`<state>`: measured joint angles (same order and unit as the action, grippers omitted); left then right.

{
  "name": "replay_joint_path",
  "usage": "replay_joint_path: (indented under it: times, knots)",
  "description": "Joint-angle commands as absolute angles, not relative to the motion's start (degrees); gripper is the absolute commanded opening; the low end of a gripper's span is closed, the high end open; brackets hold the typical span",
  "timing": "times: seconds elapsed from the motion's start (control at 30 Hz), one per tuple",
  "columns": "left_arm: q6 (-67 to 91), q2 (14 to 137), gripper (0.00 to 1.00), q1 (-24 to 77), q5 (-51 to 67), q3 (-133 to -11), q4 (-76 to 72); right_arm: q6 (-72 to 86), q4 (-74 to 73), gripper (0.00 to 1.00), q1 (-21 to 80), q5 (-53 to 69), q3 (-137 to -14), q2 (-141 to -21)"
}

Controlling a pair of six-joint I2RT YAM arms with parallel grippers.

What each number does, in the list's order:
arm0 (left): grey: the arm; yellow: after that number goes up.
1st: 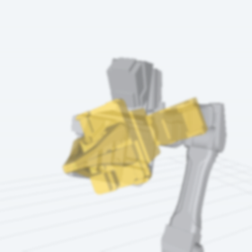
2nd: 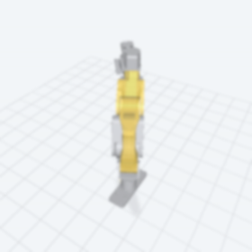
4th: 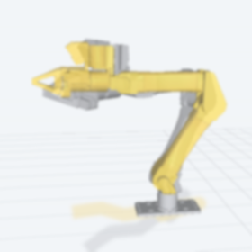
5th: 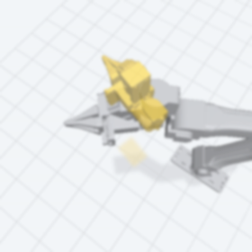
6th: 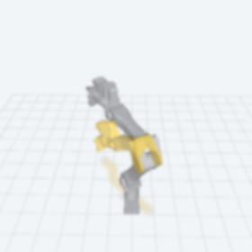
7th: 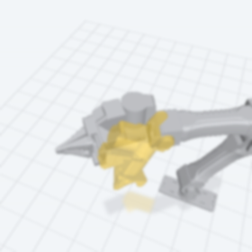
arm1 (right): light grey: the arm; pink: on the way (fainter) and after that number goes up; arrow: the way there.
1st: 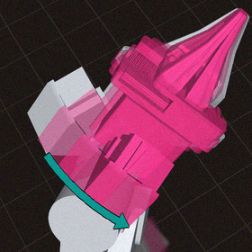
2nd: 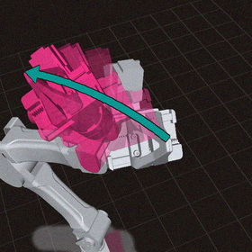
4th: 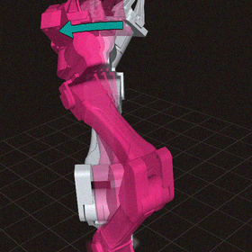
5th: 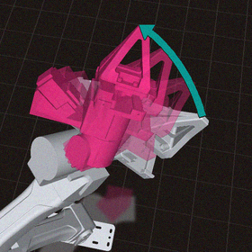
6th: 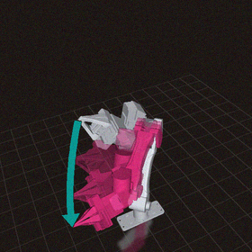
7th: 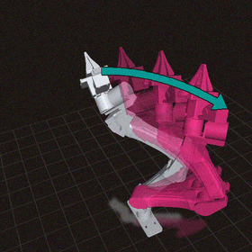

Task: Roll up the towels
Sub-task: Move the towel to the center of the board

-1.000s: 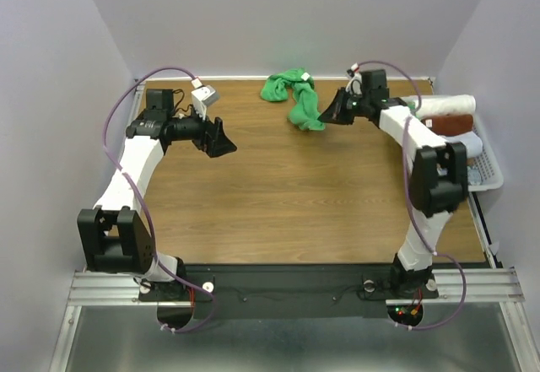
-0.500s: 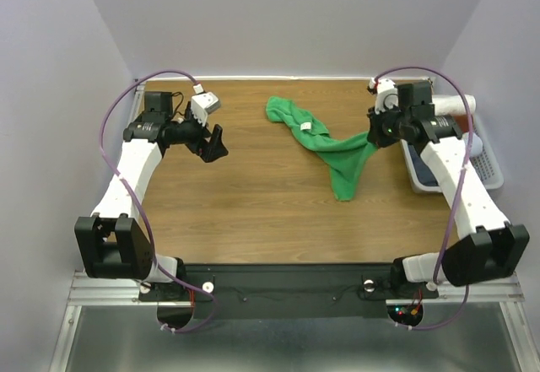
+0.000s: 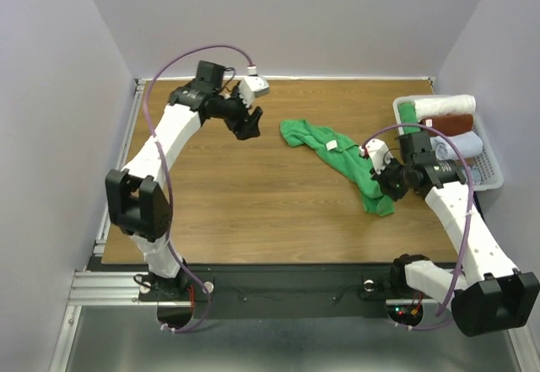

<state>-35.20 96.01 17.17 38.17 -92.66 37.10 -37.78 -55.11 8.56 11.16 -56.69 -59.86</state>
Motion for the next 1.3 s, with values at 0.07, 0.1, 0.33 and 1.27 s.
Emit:
replay_joint_path:
  times: [0.07, 0.1, 0.33, 1.27]
  knots:
    - [-33.84, 106.42, 0.83, 24.34, 35.95, -100.1, 33.23, -39.99, -55.99, 0.01, 8.44, 16.35, -55.81, -57.92]
    - [-33.66, 109.39, 0.87, 26.17, 35.51, -101.06, 31.22, -39.64, -55.99, 0.01, 8.35, 16.7, -55.9, -58.35]
    - [-20.15, 124.17, 0.93, 30.14, 41.91, -114.33, 18.3, -36.47, -55.81, 0.01, 8.52, 15.29, -57.48, -60.64]
    - [-15.91, 130.78, 0.92, 28.04, 23.04, -107.67, 13.19, -37.0, -54.84, 0.0, 8.53, 14.76, -59.32, -63.28]
